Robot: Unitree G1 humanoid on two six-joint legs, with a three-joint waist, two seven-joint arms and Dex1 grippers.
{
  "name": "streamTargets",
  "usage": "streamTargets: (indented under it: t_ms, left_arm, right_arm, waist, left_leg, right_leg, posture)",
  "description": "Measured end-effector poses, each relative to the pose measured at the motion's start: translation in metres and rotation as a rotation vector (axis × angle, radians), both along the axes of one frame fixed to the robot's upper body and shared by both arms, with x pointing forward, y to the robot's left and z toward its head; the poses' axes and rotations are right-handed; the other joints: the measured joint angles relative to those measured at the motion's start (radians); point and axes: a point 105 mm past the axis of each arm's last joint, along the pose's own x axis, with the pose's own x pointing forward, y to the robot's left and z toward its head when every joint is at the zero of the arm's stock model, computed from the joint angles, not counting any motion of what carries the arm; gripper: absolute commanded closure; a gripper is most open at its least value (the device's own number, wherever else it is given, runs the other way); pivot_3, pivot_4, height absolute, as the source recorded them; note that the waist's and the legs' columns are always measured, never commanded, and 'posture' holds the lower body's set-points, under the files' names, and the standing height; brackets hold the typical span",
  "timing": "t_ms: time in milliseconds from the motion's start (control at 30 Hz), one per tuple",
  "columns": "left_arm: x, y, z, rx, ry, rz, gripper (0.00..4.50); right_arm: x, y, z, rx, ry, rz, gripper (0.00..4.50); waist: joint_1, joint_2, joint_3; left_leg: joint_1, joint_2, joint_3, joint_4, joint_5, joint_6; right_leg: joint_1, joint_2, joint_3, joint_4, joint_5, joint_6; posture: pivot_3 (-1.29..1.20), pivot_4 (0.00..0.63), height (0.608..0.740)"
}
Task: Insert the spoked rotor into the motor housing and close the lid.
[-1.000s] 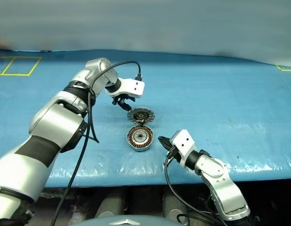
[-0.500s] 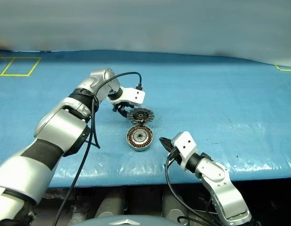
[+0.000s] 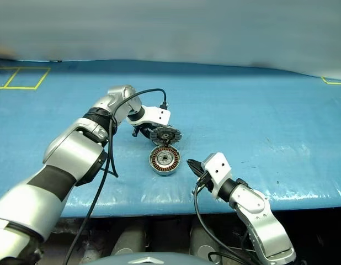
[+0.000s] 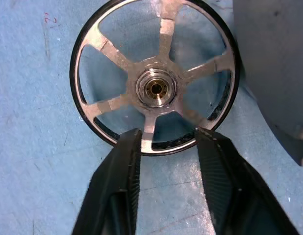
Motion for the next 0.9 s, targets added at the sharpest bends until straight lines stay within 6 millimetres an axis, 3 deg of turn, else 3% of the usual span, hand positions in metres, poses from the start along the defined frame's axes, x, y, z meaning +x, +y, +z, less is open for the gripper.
streamTargets:
  t_ms: [133, 600, 667, 900]
  left_arm:
    - [0.001, 0.0, 0.0, -0.004, -0.012, 0.006, 3.94]
    - [0.001, 0.015, -0.01, -0.038, 0.006, 0.06, 3.94]
    - [0.002, 0.02, -0.009, -0.044, 0.002, 0.079, 4.46]
    - [0.005, 0.031, -0.009, -0.068, -0.025, 0.111, 4.46]
  right_arm:
    - [0.001, -0.001, 0.001, -0.001, -0.005, -0.012, 4.5]
    - [0.007, 0.001, 0.008, -0.002, -0.038, -0.007, 4.5]
    - [0.007, 0.001, 0.009, -0.002, -0.04, -0.006, 4.5]
    - [0.012, 0.003, 0.014, -0.001, -0.062, 0.004, 4.5]
  waist:
    - [0.0, 0.0, 0.0]
    - [-0.001, 0.0, 0.0]
    - [-0.002, 0.0, 0.0]
    - [-0.002, 0.0, 0.0]
  left_leg:
    - [0.001, 0.0, 0.0, 0.0, 0.0, 0.0]
    - [0.002, 0.0, 0.0, 0.001, 0.0, 0.0]
    - [0.002, 0.0, 0.0, 0.001, 0.0, 0.0]
    - [0.003, 0.0, 0.0, 0.001, 0.0, 0.0]
  right_leg:
    - [0.0, 0.0, 0.0, 0.002, 0.0, 0.0]
    - [0.0, 0.0, 0.0, 0.004, -0.001, -0.001]
    - [0.0, 0.0, 0.0, 0.005, 0.0, -0.001]
    - [0.0, 0.0, 0.0, 0.005, 0.0, -0.001]
  posture:
    - [0.0, 0.15, 0.74]
    - [0.0, 0.15, 0.74]
    - [0.0, 0.15, 0.74]
    - [0.0, 0.15, 0.74]
